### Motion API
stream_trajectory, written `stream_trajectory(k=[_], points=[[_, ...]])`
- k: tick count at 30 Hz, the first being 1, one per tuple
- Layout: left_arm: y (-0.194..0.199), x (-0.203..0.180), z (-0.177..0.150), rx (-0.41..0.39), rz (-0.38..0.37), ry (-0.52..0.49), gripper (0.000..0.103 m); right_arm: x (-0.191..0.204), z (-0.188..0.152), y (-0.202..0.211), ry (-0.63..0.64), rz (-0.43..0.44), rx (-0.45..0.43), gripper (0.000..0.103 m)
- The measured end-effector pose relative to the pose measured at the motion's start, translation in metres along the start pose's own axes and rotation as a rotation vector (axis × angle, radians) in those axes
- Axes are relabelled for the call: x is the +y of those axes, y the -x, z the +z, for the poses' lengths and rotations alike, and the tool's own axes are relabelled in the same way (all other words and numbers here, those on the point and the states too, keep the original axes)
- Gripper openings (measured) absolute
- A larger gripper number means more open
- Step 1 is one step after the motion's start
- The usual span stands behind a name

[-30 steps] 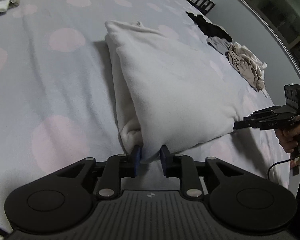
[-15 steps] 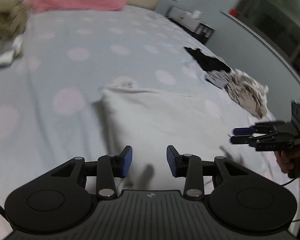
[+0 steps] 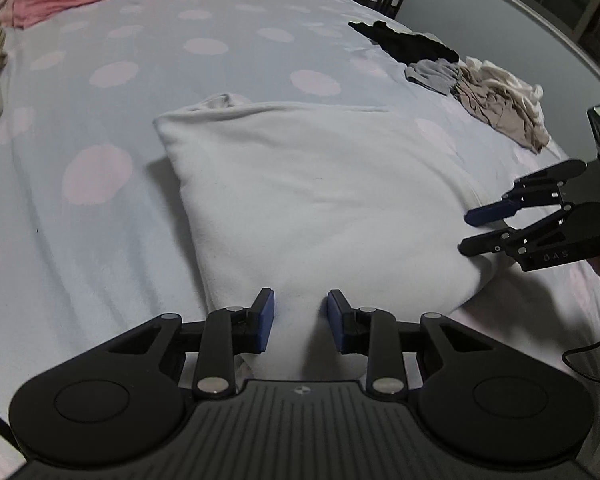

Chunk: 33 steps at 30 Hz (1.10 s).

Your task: Fold clothes

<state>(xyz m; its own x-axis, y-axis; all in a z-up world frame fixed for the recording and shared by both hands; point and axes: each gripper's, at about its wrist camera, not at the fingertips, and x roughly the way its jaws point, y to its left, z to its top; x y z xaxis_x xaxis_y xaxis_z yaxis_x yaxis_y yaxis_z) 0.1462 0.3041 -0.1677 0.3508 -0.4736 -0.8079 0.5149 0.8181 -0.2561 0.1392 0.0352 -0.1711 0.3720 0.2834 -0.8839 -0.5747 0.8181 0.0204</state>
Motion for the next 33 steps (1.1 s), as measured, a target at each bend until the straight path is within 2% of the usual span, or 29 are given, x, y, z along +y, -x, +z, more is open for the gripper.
stream_trajectory(k=[6,11,16,18,20,23,25,26,29,33], points=[[-0.008,-0.003,0.004,-0.004,0.018,-0.01,0.028,-0.003,-0.001,-0.001,-0.026,0.008,0.008,0.041],[-0.001,-0.001,0.005,-0.021,-0.001,0.037,0.028,-0.001,-0.001,-0.001,-0.022,0.005,0.004,0.042],[0.014,-0.002,0.012,-0.028,-0.011,0.101,0.029,0.0,-0.002,0.001,-0.031,0.019,-0.007,0.048],[0.02,-0.001,0.019,-0.043,0.005,0.119,0.032,0.002,0.0,0.002,-0.024,0.017,-0.004,0.049],[0.025,-0.001,0.028,-0.075,0.042,0.101,0.045,0.003,0.004,0.006,-0.029,0.02,-0.007,0.049],[0.031,0.003,0.042,-0.118,0.082,0.059,0.046,0.0,0.011,0.015,-0.053,0.028,-0.039,0.049],[0.03,0.01,0.048,-0.118,0.099,0.068,0.047,-0.005,0.016,0.024,-0.071,0.028,-0.073,0.055],[0.029,0.014,0.051,-0.115,0.102,0.077,0.051,-0.009,0.019,0.028,-0.089,0.027,-0.09,0.057],[0.019,0.027,0.055,-0.067,0.051,0.121,0.052,-0.029,0.023,0.035,-0.182,0.023,-0.133,0.073],[0.001,0.043,0.054,0.011,0.03,0.212,0.052,-0.057,0.021,0.028,-0.323,0.035,-0.115,0.074]])
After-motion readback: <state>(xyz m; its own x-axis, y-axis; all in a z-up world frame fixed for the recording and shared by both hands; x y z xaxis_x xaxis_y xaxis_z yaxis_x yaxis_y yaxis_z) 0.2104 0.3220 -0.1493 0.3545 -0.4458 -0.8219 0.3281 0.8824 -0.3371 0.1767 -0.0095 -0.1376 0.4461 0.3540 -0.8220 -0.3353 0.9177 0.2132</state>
